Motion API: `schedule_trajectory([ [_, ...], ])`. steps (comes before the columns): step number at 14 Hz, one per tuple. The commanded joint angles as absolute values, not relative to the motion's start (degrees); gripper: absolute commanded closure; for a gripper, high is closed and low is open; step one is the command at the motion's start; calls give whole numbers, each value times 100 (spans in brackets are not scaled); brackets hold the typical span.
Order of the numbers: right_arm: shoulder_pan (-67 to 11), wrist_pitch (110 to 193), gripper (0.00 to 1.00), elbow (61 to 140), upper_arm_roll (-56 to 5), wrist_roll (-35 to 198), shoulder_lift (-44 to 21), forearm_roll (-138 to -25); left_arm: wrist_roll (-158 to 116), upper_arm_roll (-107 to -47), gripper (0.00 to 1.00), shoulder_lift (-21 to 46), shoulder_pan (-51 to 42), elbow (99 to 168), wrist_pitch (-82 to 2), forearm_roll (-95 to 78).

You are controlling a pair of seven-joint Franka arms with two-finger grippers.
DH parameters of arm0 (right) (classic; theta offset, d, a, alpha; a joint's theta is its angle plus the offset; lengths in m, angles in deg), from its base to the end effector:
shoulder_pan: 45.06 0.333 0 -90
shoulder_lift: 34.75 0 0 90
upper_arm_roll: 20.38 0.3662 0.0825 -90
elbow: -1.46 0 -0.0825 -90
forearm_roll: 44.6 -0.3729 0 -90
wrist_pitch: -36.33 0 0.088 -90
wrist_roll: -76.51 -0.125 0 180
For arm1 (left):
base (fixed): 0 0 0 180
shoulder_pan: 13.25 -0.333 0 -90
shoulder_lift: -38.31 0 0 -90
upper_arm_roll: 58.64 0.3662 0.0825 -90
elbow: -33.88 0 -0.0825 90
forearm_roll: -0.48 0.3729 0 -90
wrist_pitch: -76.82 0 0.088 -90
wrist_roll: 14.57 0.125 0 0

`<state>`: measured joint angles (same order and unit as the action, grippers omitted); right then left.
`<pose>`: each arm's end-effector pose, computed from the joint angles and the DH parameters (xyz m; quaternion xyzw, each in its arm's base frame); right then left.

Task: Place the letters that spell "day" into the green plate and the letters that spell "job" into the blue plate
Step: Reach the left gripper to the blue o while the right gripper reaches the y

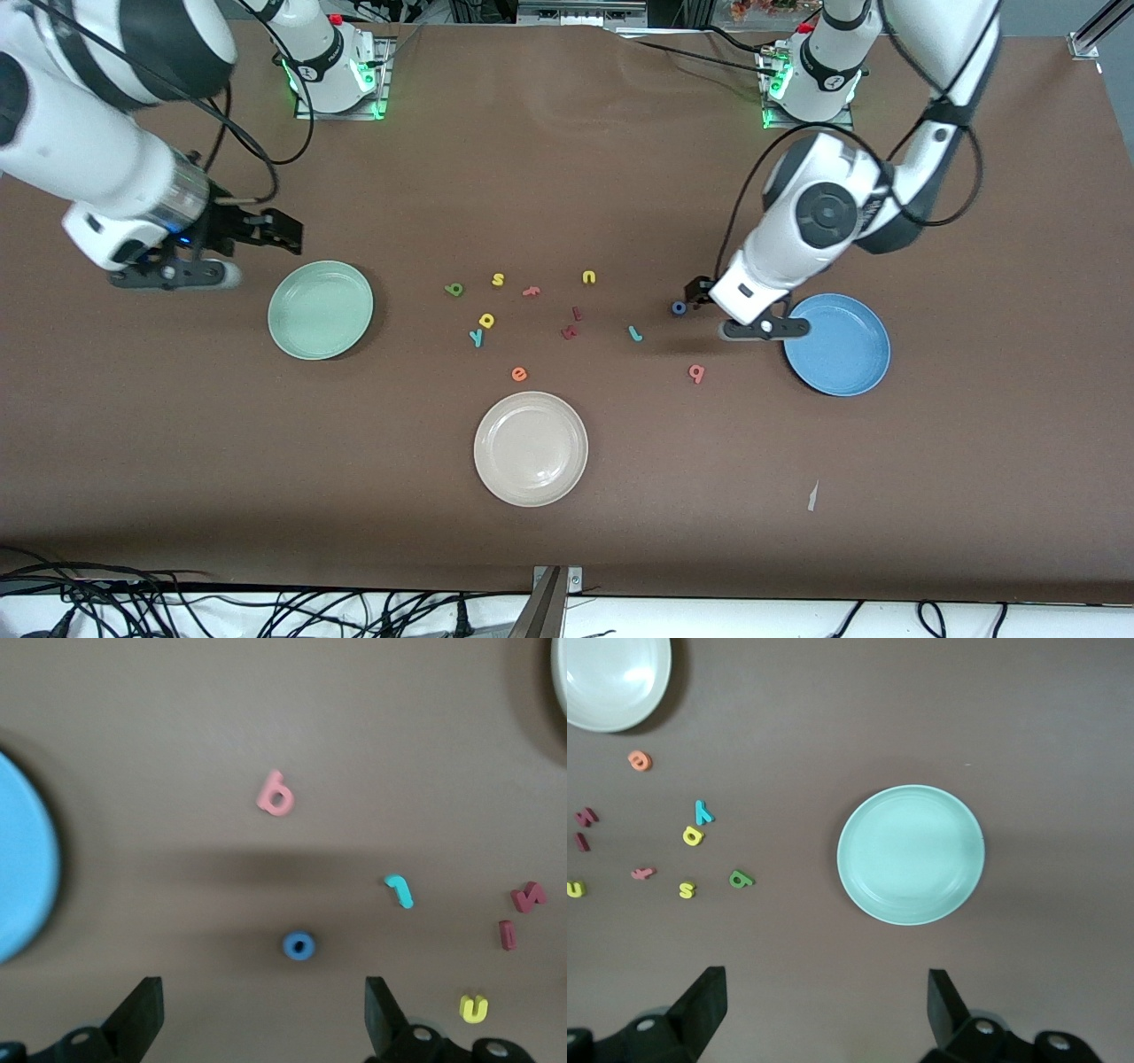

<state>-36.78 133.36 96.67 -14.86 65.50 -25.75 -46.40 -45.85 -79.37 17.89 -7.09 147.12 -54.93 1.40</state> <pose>0.5750 0.1410 0.5357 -0.9976 -0.0213 0.0657 0.0091 0.5552 -0.2662 0.3348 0.9975 0.0430 -0.0316 0.0465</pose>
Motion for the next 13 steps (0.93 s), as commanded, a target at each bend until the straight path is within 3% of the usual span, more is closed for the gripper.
schedule_trajectory([
  [1,-3453,13528,0,9611,-1501,6308,-2228,-4487,-5172,-7903,0,1670,-473,15226,-6220,424],
  [6,-2644,14634,0,9611,-1501,4245,-1446,-3854,-6676,-7920,1,896,-288,15095,-6697,1848],
  [12,-2203,16567,1,9603,-1510,3019,-128,-3827,-6870,-7920,15,483,-148,14885,-6688,1806],
  [13,-2195,16640,7,9585,-1501,3011,-74,-3844,-6906,-7920,18,404,-78,14762,-6653,1806],
])
